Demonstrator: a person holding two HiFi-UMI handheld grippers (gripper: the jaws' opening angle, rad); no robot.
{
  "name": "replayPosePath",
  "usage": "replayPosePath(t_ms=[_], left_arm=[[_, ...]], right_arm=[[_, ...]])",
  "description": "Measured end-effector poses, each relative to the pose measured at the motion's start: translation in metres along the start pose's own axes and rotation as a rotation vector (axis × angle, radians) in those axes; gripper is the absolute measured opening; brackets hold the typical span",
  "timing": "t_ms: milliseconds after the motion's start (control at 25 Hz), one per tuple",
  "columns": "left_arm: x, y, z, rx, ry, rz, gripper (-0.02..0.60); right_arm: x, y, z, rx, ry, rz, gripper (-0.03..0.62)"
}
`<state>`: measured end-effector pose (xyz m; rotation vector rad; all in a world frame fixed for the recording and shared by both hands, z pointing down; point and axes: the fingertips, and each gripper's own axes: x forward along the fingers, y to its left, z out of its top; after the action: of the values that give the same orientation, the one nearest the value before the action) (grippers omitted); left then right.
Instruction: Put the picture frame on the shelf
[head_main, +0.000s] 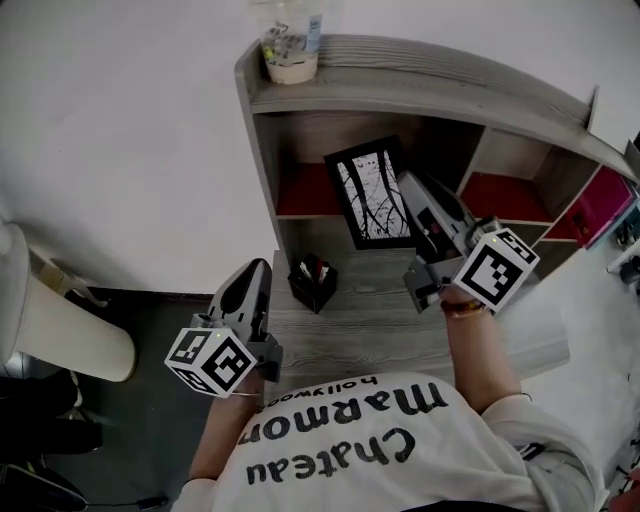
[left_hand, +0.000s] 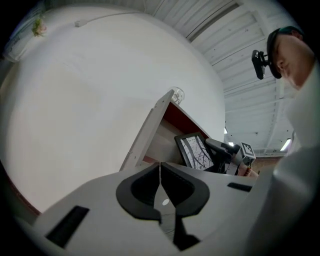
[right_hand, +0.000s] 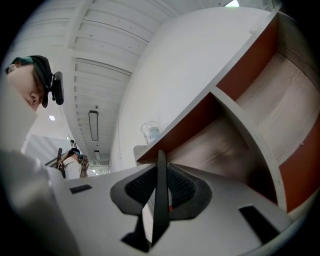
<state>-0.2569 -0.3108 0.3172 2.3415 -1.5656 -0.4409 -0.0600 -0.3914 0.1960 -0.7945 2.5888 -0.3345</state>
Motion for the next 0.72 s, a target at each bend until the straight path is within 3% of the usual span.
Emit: replayPosePath(t_ms=[240, 720], left_arm=[[0.017, 0.013, -0.008, -0.019, 0.028, -0.036, 0.023], [0.025, 0.041, -0.024, -0.078, 0.059, -0.033, 0.023]], right_arm=[[0.032, -0.013, 0.002, -0.042, -0.052, -0.029, 0.074], [0.069, -0.05, 0.001, -0.126, -0.114, -0.1, 0.074]])
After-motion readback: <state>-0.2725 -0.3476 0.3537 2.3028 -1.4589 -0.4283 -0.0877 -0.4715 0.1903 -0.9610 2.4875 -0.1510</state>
